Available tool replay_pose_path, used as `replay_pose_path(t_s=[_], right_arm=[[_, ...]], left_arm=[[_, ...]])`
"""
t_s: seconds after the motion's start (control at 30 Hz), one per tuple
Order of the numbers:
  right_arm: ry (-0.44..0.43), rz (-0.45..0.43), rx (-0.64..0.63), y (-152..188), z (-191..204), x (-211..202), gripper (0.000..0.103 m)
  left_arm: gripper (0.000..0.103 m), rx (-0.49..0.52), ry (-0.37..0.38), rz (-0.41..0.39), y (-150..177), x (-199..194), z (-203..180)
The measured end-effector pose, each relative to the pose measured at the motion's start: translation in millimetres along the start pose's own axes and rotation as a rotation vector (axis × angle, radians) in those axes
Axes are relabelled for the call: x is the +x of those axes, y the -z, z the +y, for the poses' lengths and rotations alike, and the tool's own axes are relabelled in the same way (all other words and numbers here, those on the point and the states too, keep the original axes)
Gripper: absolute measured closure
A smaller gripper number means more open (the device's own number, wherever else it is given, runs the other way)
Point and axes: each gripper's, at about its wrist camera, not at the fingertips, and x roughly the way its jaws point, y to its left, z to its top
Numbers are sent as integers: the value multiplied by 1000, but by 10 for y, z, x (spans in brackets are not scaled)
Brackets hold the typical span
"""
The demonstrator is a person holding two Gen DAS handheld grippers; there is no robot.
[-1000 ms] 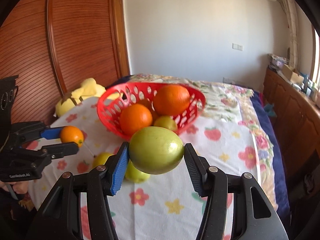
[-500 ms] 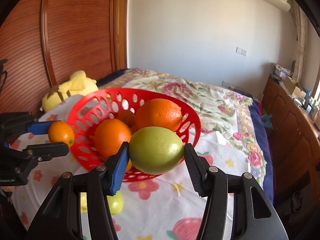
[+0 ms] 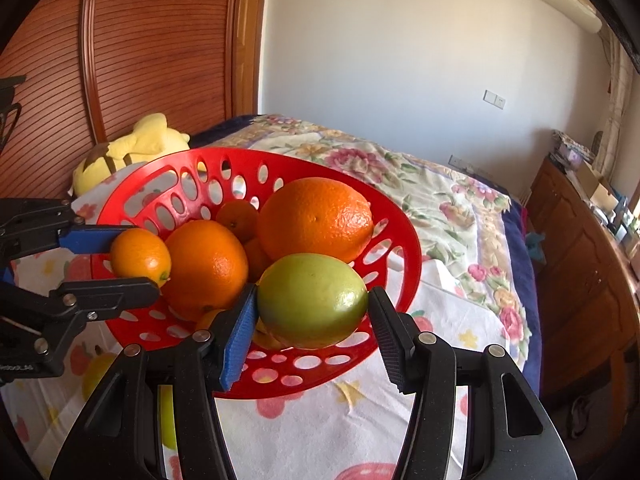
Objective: Organize fruits
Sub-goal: 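Lift and carry the tangerine and pomelo over the red basket with both tools, then open both tools to drop the tangerine and pomelo into the basket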
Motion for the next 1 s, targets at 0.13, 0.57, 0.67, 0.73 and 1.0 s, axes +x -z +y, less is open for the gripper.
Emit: replay_pose_path(t_s=[0.13,0.57,0.67,0.73,1.0], right_arm=[[5,-1,3,-11,14,19,46],[17,-49,68,33,-95,-176,43],[24,-57,82,59,-121,-227,43],[26,-63,97,79,-137,-267,41],[19,-90,137,149,-173,-394,37]], left_arm=[[65,0,-1,10,-29,72,8],[65,19,5,33,-51,185,-112],[65,16,11,34,-65,207,-146],[65,12,15,29,-78,206,-168],[64,26,31,17,-102,183,-288]])
